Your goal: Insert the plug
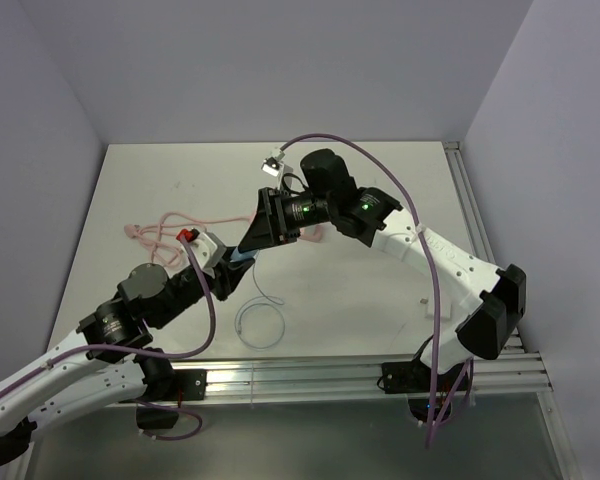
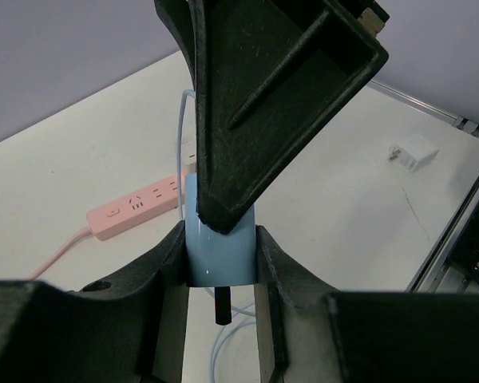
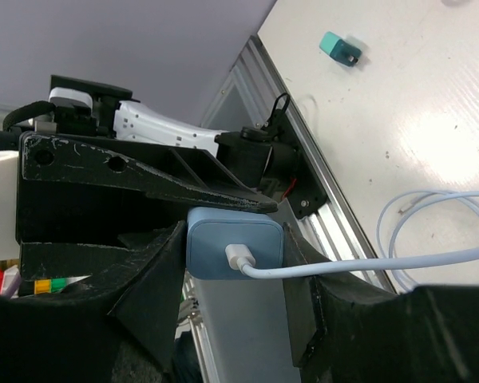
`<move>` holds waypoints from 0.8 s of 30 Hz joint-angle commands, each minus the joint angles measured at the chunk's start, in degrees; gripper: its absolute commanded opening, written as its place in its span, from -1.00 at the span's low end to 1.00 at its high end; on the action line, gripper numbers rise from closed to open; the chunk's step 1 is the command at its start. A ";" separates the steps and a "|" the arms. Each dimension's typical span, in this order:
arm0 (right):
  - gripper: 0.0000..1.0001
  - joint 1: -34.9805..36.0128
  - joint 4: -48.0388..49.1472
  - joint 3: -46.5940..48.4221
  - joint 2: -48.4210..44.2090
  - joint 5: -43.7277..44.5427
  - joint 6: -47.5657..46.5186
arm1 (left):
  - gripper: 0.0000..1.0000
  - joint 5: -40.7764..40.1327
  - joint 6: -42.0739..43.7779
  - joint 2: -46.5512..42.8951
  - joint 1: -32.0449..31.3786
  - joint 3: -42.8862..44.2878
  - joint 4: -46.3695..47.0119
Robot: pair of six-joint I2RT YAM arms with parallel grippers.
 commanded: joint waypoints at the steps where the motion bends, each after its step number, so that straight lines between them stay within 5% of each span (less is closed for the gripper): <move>1: -1.00 1.57 2.85 -1.20 -3.22 -5.50 -4.36 | -0.99 1.72 -0.88 -0.62 -0.09 2.52 4.26; 10: -1.00 1.66 2.68 -2.86 -5.94 -5.59 -8.49 | -0.99 -0.57 -2.29 -0.62 -0.09 2.96 3.03; 14: -1.00 1.58 3.49 -3.23 -5.43 -15.58 -10.33 | -0.99 2.24 -0.89 -1.32 -0.09 2.87 2.42; 19: -1.00 1.58 -7.23 2.91 -4.28 -19.13 -18.68 | -0.99 4.09 0.43 -3.26 -0.18 1.82 2.42; 20: -0.60 1.57 -7.68 3.18 -4.28 -19.22 -18.60 | -0.99 5.57 0.96 -3.17 -0.18 1.90 2.24; 22: -0.23 1.40 -7.68 3.36 -4.02 -19.65 -18.42 | -0.99 6.72 1.14 -2.56 -0.18 2.17 2.15; 24: -0.15 1.40 -6.11 2.49 -3.84 -19.92 -16.24 | -0.99 7.60 1.23 -1.94 -0.18 2.34 2.24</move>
